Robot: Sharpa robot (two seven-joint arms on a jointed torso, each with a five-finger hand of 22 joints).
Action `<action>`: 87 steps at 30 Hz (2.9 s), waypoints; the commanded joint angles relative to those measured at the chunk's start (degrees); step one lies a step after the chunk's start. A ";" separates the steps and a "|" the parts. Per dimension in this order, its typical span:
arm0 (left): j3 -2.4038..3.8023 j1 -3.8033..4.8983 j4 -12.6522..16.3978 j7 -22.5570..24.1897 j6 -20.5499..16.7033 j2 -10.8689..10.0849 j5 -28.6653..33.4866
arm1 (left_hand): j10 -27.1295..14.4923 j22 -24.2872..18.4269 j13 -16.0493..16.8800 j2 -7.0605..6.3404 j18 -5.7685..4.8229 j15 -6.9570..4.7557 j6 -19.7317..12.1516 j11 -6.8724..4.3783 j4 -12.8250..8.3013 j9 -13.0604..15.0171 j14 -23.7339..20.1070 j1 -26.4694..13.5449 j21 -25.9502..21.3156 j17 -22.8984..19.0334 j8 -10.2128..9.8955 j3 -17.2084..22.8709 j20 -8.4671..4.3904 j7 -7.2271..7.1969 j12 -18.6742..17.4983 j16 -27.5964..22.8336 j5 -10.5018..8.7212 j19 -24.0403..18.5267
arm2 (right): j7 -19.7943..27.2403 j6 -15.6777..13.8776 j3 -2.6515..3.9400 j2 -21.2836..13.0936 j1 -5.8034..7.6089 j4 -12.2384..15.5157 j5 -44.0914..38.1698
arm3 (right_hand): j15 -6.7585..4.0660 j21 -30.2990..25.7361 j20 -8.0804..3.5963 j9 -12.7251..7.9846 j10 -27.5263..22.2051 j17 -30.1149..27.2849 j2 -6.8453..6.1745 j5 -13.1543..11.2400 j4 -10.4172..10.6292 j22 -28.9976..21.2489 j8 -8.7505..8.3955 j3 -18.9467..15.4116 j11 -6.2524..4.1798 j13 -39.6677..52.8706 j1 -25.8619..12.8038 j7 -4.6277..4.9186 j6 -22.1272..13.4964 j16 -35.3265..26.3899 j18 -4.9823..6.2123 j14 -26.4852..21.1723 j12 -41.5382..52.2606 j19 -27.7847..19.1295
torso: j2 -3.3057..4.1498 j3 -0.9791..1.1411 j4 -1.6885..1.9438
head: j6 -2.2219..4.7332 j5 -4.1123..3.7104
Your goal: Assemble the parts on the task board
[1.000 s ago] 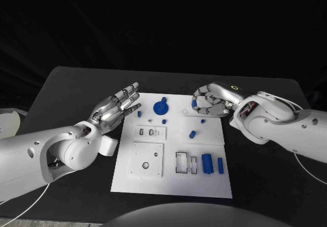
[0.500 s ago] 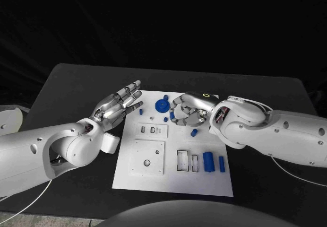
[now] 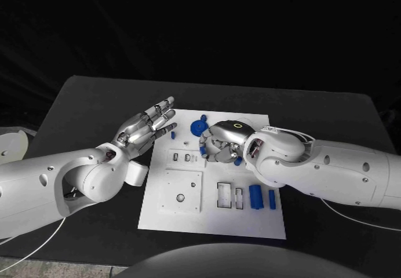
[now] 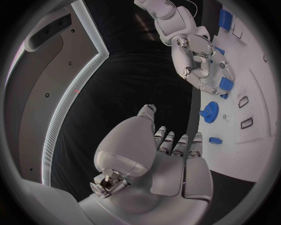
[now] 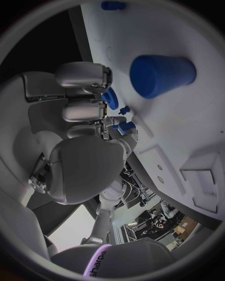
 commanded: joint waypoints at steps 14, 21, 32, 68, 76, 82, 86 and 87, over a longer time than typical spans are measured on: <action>0.02 -0.02 0.01 0.33 1.22 0.21 -0.21 | -0.07 0.10 0.05 0.60 0.96 0.59 -0.05 0.44 -0.43 0.05 0.00 0.15 0.07 0.02 0.30 0.04 0.38 0.15 0.31 0.03 0.18 -0.08 | -1.54 2.04 0.02 0.73 -0.66 -0.76 -1.91 | 0.08 -0.02 0.00 -0.49 6.11 8.71 -0.31 -2.22 -0.72 8.66 -1.49 1.10 0.48 15.06 -1.00 0.36 -0.41 0.15 -0.29 4.60 0.22 1.55 | -0.03 -0.04 0.06 | -0.53 -0.10; 0.02 -0.02 -0.01 0.27 1.28 0.21 -0.21 | -0.07 0.10 0.05 0.60 0.96 0.59 -0.05 0.44 -0.43 0.05 0.00 0.15 0.07 0.02 0.30 0.04 0.38 0.15 0.31 0.03 0.18 -0.08 | -1.18 2.11 0.02 0.88 -0.71 -0.63 -1.91 | 0.17 -0.01 0.13 -0.83 6.11 8.70 -0.32 -5.53 -1.46 8.81 -2.09 1.33 0.54 15.06 -1.35 0.38 -0.09 0.19 -0.29 4.57 0.22 1.54 | -0.03 -0.05 0.06 | -0.65 -0.01; 0.02 -0.03 -0.06 0.09 1.38 0.26 0.05 | -0.06 0.10 0.05 0.65 0.96 0.61 -0.04 0.47 -0.47 0.05 0.00 0.15 0.08 0.02 0.30 0.09 0.39 0.17 0.31 0.04 0.19 -0.07 | -0.75 2.04 0.02 1.01 -0.75 -0.54 -1.93 | 0.20 -0.16 0.22 -2.27 6.11 8.60 -0.49 -14.32 -2.52 9.01 -4.34 0.56 0.57 15.06 -2.28 0.39 -0.99 0.20 -0.26 4.52 0.22 1.50 | 0.00 -0.03 0.05 | -0.70 -0.04; 0.59 0.10 1.27 3.06 -5.13 -1.05 -5.87 | 3.17 2.04 1.40 -1.94 0.32 2.82 2.42 6.88 -0.95 0.41 4.97 -1.07 3.58 1.88 0.91 -0.92 1.29 0.02 7.34 5.37 -6.69 5.49 | 6.58 -10.63 0.90 -5.46 2.96 6.27 5.57 | 0.18 0.07 0.10 -13.12 6.11 9.07 -5.97 -27.18 8.38 10.05 -15.04 -8.57 0.59 15.06 -0.36 0.42 -12.10 1.00 -0.45 4.64 0.22 2.00 | -0.04 0.04 0.06 | 0.66 0.35; 3.77 1.83 2.07 0.96 -15.06 -1.99 -13.88 | 24.01 10.30 10.22 -4.06 -1.00 3.57 14.05 13.69 2.64 2.00 33.04 0.60 21.84 10.15 3.81 -3.41 0.77 5.23 36.04 31.95 -13.61 36.13 | 7.86 -10.60 0.96 -12.35 8.17 8.32 12.69 | 0.51 0.45 0.35 -13.78 6.11 9.36 -4.76 -27.20 8.29 10.35 -14.20 -7.96 0.98 15.06 -1.95 0.91 -10.27 1.33 -0.55 4.69 0.22 2.18 | -0.53 0.08 -0.66 | 0.98 1.19; 4.33 5.20 0.71 -11.36 -17.12 -1.20 -23.76 | 38.90 18.51 26.28 -4.62 0.85 -2.74 30.05 7.11 5.31 5.32 45.62 0.29 37.21 24.96 9.44 -5.61 -3.19 8.53 60.52 60.42 -15.97 48.99 | 7.40 -9.09 0.60 -14.78 8.92 7.76 14.32 | 0.69 0.45 0.53 -14.17 6.11 9.40 -3.63 -26.92 8.12 10.43 -13.86 -7.20 1.19 15.06 -1.64 1.15 -9.55 1.39 -0.56 4.69 0.22 2.17 | -0.69 0.72 -1.28 | 1.06 1.84; 4.42 7.63 -1.09 -23.58 -13.25 -0.04 -32.40 | 84.90 37.15 84.13 -4.66 -0.76 -5.69 37.80 4.38 4.67 9.64 79.81 -0.88 57.57 76.45 18.52 -6.85 -6.50 7.40 84.71 87.71 -15.54 59.95 | 6.75 -7.49 0.30 -15.58 9.00 7.15 14.66 | 0.81 0.48 0.67 -14.44 6.11 9.42 -2.67 -26.36 7.97 10.51 -13.45 -6.71 1.32 15.06 -1.38 1.30 -8.69 1.44 -0.57 4.69 0.22 2.18 | -0.80 1.27 -1.80 | 1.17 2.35; 4.43 8.19 -1.55 -26.86 -12.03 0.31 -34.50 | 89.30 44.62 89.10 -4.40 -1.69 -6.37 37.50 3.83 4.76 11.14 84.69 -1.81 63.91 83.28 20.62 -7.30 -7.04 6.78 85.54 89.26 -15.91 62.84 | 6.54 -7.04 0.23 -15.70 9.00 6.92 14.68 | 0.83 0.51 0.70 -14.50 6.11 9.42 -2.51 -26.26 7.94 10.53 -13.35 -6.65 1.35 15.06 -1.37 1.33 -8.48 1.44 -0.57 4.68 0.22 2.19 | -0.83 1.40 -1.93 | 1.14 2.43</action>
